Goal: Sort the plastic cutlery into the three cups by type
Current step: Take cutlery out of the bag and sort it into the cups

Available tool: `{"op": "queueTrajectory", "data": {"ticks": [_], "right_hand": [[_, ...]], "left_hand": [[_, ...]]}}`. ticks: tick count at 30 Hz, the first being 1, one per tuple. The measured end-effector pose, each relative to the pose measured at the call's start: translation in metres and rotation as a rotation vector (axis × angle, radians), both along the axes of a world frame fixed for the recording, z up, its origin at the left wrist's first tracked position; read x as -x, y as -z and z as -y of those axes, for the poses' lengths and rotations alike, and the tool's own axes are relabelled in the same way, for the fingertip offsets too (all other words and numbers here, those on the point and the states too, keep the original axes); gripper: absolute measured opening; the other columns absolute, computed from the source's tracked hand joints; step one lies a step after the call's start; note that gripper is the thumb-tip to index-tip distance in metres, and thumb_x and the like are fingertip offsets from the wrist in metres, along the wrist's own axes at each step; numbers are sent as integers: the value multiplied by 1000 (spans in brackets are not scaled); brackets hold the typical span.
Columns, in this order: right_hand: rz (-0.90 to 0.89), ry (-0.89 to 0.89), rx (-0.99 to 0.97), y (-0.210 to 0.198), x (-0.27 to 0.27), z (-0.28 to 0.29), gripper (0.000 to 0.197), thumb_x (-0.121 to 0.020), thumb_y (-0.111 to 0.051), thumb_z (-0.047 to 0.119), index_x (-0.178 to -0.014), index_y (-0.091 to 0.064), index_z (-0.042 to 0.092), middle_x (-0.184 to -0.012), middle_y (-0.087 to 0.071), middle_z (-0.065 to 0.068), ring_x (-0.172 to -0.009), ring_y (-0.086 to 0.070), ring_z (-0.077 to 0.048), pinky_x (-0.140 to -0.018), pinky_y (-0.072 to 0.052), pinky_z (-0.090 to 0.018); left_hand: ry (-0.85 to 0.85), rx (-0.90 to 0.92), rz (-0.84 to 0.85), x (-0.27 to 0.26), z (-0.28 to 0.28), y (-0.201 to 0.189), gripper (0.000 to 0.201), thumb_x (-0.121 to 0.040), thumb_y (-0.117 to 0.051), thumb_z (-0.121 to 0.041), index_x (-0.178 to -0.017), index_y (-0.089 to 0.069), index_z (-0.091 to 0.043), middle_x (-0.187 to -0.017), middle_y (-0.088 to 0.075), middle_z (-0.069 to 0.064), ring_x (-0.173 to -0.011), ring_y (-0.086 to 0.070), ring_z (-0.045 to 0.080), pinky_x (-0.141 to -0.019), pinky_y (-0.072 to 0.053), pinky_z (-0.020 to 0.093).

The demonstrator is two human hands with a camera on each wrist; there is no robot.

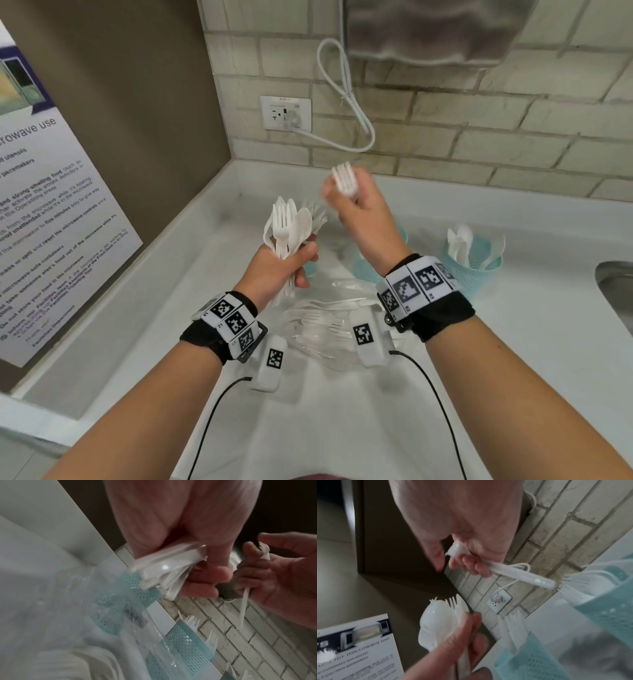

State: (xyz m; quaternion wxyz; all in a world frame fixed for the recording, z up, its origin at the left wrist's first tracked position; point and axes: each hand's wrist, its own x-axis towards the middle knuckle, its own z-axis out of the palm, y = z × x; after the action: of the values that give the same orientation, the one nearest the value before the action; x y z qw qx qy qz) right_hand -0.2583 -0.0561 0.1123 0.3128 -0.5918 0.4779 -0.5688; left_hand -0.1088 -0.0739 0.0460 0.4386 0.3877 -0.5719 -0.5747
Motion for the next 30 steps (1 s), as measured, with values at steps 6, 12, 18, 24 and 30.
{"op": "queueTrajectory", "data": {"ticks": [6,12,18,24,30], "right_hand": [[-409,63,-11,14,2,4,12,-81,-69,21,-92,-68,17,-88,-55,-2,-79,-56,-14,-74,-45,-23],[-83,225,-26,-5,20,2,9,-89,-61,20,-97,-61,15,-93,-64,-2,-85,-59,-15,-79,-47,-24],[65,417,272,-45,60,-9,10,-90,-58,15,-100,-61,14,-84,-58,13,-72,-53,9,-70,-44,-8],[-147,493,64,-9,84,6,11,-87,-64,26,-95,-67,19,-82,-64,12,-79,-60,-7,-80,-52,-31],[-280,437,-246,37,87,7,31,-82,-68,37,-109,-62,23,-112,-47,-3,-87,-50,-11,-90,-44,-27]], "left_hand": [[17,-4,21,8,-2,-2,7,-86,-67,-15,-87,-61,-11,-66,-59,3,-41,-44,10,-50,-54,27],[34,9,9,18,-1,3,26,-93,-57,-24,-110,-51,-6,-61,-45,-5,-44,-40,6,-51,-50,22],[16,46,82,32,5,2,20,-93,-57,-29,-109,-48,-20,-59,-38,-6,-44,-37,3,-47,-44,21],[48,48,97,48,6,2,14,-92,-58,-29,-102,-48,-34,-65,-41,-4,-43,-38,2,-50,-50,23],[70,80,109,57,9,3,17,-92,-58,-27,-106,-49,-30,-70,-44,-3,-48,-38,6,-52,-52,25]]}}
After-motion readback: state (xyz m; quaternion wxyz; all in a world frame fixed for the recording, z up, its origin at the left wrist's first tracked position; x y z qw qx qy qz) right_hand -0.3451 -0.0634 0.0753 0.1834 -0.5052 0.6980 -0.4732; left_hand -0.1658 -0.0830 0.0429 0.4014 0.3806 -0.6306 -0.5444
